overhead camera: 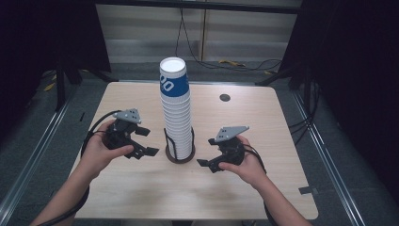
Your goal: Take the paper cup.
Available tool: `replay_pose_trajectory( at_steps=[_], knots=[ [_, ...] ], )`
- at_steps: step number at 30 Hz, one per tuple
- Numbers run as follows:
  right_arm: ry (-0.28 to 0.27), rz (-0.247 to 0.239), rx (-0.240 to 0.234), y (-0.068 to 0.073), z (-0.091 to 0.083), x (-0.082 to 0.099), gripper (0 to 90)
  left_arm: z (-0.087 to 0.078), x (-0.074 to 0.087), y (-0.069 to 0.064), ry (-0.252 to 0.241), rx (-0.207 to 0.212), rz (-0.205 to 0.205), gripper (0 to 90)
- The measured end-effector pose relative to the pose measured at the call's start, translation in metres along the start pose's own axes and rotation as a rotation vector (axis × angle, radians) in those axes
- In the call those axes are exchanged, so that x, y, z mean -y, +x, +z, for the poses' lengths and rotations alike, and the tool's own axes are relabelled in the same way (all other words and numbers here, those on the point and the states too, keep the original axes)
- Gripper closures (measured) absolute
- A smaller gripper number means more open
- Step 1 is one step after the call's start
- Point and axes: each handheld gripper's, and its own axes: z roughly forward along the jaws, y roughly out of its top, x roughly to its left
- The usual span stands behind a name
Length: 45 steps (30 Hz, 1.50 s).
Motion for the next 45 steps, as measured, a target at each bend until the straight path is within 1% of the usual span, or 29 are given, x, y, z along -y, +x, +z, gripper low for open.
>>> replay_pose_trajectory(
  at_steps=[1,2,3,4,5,6,8,9,10,12,14,15,16,18,20,21,23,26,28,30,31,33,34,35,38,39,41,43,45],
  knots=[
    [-0.006,0.004,-0.001,-0.001,-0.002,-0.004,13.6,0.0,0.0,0.0,0.0,0.0,0.0,16.1],
    [-0.009,0.005,0.004,-0.001,-0.004,-0.008,13.6,-0.006,-0.01,0.0,0.001,0.0,0.007,16.2],
    [-0.014,-0.001,0.01,-0.002,-0.006,-0.012,13.6,-0.006,-0.01,0.0,0.001,0.0,0.007,16.1],
    [-0.018,0.0,0.009,-0.003,-0.008,-0.017,13.6,-0.012,-0.02,0.002,0.009,0.001,0.015,16.1],
    [-0.019,-0.002,0.009,-0.003,-0.009,-0.02,13.6,-0.015,-0.024,0.002,0.018,0.001,0.012,16.1],
    [-0.021,-0.002,0.009,-0.004,-0.01,-0.024,13.6,-0.018,-0.028,0.003,0.02,0.006,0.025,16.1],
    [-0.027,-0.002,0.012,-0.005,-0.012,-0.029,13.4,-0.024,-0.037,0.004,0.013,0.009,0.022,16.1],
    [-0.027,-0.002,0.012,-0.005,-0.012,-0.029,13.4,-0.024,-0.037,0.004,0.013,0.009,0.022,16.1],
    [-0.037,-0.002,0.008,-0.006,-0.013,-0.034,13.4,-0.029,-0.046,0.005,0.026,-0.008,0.033,16.1],
    [-0.04,-0.009,0.01,-0.007,-0.013,-0.04,13.2,-0.034,-0.055,0.006,0.032,-0.016,0.039,16.1],
    [-0.052,-0.008,0.006,-0.008,-0.013,-0.045,13.2,-0.037,-0.065,0.006,0.041,-0.037,0.041,16.0],
    [-0.058,-0.006,0.006,-0.008,-0.013,-0.048,13.2,-0.039,-0.07,0.007,0.044,-0.044,0.059,16.0],
    [-0.06,-0.005,0.003,-0.008,-0.014,-0.051,13.2,-0.04,-0.074,0.008,0.045,-0.049,0.054,16.0],
    [-0.066,-0.01,-0.003,-0.008,-0.013,-0.057,13.2,-0.041,-0.082,0.009,0.047,-0.044,0.055,15.9],
    [-0.07,-0.015,-0.005,-0.008,-0.012,-0.062,13.2,-0.041,-0.088,0.01,0.065,-0.045,0.061,16.0],
    [-0.071,-0.015,-0.006,-0.008,-0.012,-0.065,13.2,-0.041,-0.091,0.009,0.065,-0.048,0.064,16.0],
    [-0.081,-0.016,-0.01,-0.009,-0.012,-0.07,13.2,-0.043,-0.097,0.009,0.059,-0.037,0.071,16.0],
    [-0.097,-0.011,-0.011,-0.01,-0.014,-0.078,13.0,-0.046,-0.104,0.007,0.055,-0.047,0.087,16.0],
    [-0.105,-0.018,0.001,-0.01,-0.016,-0.083,12.9,-0.048,-0.109,0.006,0.038,-0.049,0.086,15.9],
    [-0.106,-0.02,0.001,-0.012,-0.018,-0.088,12.7,-0.051,-0.115,0.005,0.027,-0.059,0.091,16.0],
    [-0.108,-0.023,0.004,-0.012,-0.019,-0.089,12.7,-0.052,-0.117,0.005,0.024,-0.06,0.096,15.9],
    [-0.119,-0.022,0.006,-0.013,-0.021,-0.093,12.7,-0.052,-0.121,0.004,0.011,-0.057,0.093,16.0],
    [-0.122,-0.016,0.0,-0.014,-0.022,-0.094,12.7,-0.052,-0.123,0.004,0.006,-0.05,0.094,15.9],
    [-0.12,-0.015,0.005,-0.014,-0.022,-0.096,12.7,-0.051,-0.125,0.003,0.005,-0.05,0.099,15.9],
    [-0.128,-0.021,0.002,-0.014,-0.024,-0.1,12.7,-0.048,-0.129,0.002,0.0,-0.044,0.112,15.9],
    [-0.132,-0.023,0.002,-0.014,-0.024,-0.102,12.7,-0.046,-0.129,0.002,-0.007,-0.044,0.11,15.9],
    [-0.145,-0.021,-0.005,-0.015,-0.023,-0.104,12.7,-0.044,-0.131,0.002,-0.02,-0.053,0.12,15.5],
    [-0.152,-0.035,-0.007,-0.014,-0.023,-0.107,12.6,-0.042,-0.133,0.003,-0.037,-0.046,0.116,15.8],
    [-0.164,-0.043,-0.003,-0.014,-0.023,-0.11,12.7,-0.041,-0.134,0.004,-0.047,-0.051,0.118,15.9]
  ],
)
